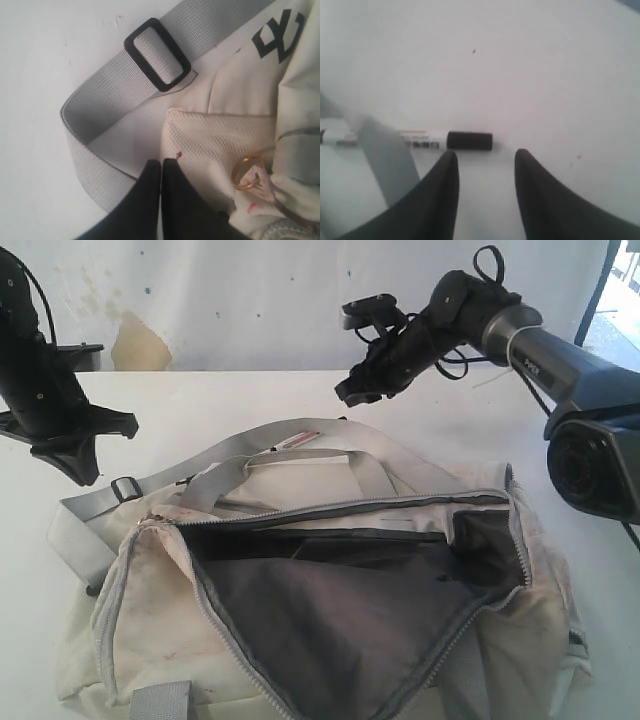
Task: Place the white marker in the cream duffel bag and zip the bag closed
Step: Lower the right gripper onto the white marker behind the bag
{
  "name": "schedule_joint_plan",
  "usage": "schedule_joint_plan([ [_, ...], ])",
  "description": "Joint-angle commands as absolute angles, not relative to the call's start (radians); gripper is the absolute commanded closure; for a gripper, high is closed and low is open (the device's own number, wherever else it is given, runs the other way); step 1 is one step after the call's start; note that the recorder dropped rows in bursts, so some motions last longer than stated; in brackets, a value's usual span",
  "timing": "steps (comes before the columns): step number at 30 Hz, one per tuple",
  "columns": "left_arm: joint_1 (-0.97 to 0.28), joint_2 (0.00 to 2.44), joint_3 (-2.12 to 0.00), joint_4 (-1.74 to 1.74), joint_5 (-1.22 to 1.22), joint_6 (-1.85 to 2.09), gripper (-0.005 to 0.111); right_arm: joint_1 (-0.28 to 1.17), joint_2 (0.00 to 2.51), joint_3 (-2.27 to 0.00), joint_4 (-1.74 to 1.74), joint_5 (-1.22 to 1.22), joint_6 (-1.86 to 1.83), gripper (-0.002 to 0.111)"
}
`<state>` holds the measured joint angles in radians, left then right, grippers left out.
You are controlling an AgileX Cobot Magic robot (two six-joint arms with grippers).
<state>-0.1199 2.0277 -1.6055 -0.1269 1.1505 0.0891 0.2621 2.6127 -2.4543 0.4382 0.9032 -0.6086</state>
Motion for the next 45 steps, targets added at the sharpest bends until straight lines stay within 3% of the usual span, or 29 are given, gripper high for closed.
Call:
schedule_joint_plan([
  [1,-0.117,2.013,-1.603,-0.134,1.144,0.093,0.106,0.259,2.642,-2.455,0.463,0.828,-0.565,0.064],
  [3,-0.117,2.013,-1.603,-0.134,1.133,0.093,0.106,0.259,2.652,-2.455,0.463,0.821,-0.61,0.054],
  [12,-0.117,2.013,-1.603,-0.134,1.124,0.093,0.106,0.259,2.706,-2.455,0.631,0.833,-1.137,0.058],
  [15,-0.117,2.013,-1.603,-0.134,1.152,0.093,0.106,0.265,2.709,-2.455,0.655,0.805,-1.258,0.049],
  [18,-0.117,2.013,-1.603,-0.139,1.177,0.082,0.106,0.268,2.712,-2.455,0.67,0.788,-1.332,0.048],
  [45,-0.117,2.013,-1.603,-0.154,1.175,0.082,0.106,0.264,2.727,-2.453,0.769,0.84,-1.46,0.05],
])
